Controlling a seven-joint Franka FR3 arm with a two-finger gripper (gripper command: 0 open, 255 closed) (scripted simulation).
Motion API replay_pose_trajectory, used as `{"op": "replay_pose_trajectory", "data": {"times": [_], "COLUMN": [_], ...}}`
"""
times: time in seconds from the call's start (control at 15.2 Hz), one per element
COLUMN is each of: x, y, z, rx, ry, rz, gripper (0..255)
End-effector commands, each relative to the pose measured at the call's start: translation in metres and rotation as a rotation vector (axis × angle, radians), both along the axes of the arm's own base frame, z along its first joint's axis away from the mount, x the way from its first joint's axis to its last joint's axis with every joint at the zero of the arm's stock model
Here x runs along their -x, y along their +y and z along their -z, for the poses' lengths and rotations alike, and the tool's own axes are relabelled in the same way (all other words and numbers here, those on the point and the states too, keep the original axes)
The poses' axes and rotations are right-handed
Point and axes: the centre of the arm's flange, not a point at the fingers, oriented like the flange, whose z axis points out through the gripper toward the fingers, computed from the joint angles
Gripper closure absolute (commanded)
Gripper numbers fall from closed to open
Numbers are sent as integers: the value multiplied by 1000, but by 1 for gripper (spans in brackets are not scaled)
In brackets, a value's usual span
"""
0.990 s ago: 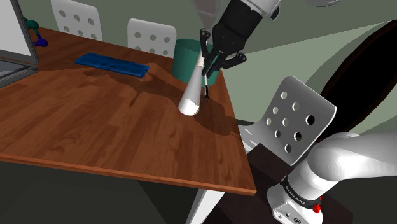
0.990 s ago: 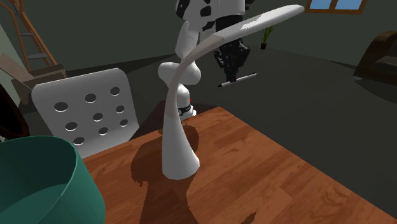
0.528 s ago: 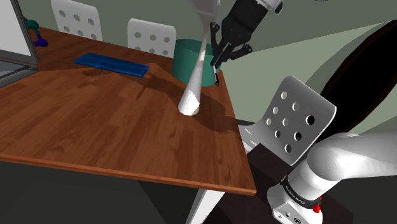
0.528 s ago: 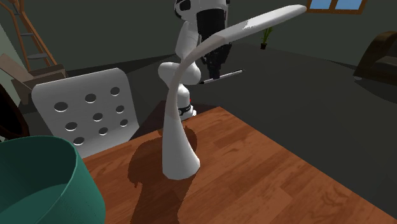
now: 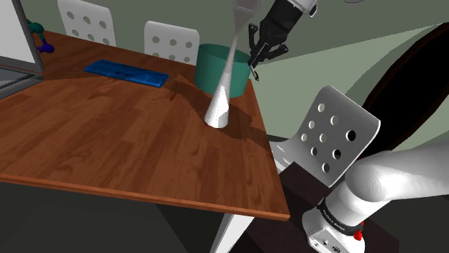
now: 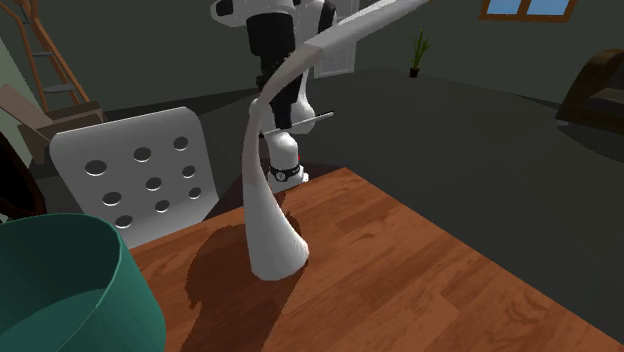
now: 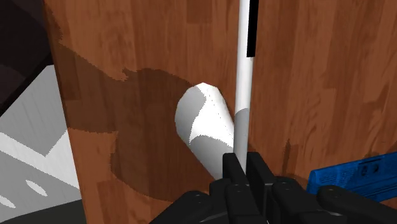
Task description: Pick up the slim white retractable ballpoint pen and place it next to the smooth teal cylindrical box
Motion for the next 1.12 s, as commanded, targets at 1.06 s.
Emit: {"op": "replay_pose_trajectory", "data": {"times": [1.06], "x": [-95], "y": [-218], "z": [0], "rx": [0], "ry": [-1], "rz": [-1], "gripper": [255]}}
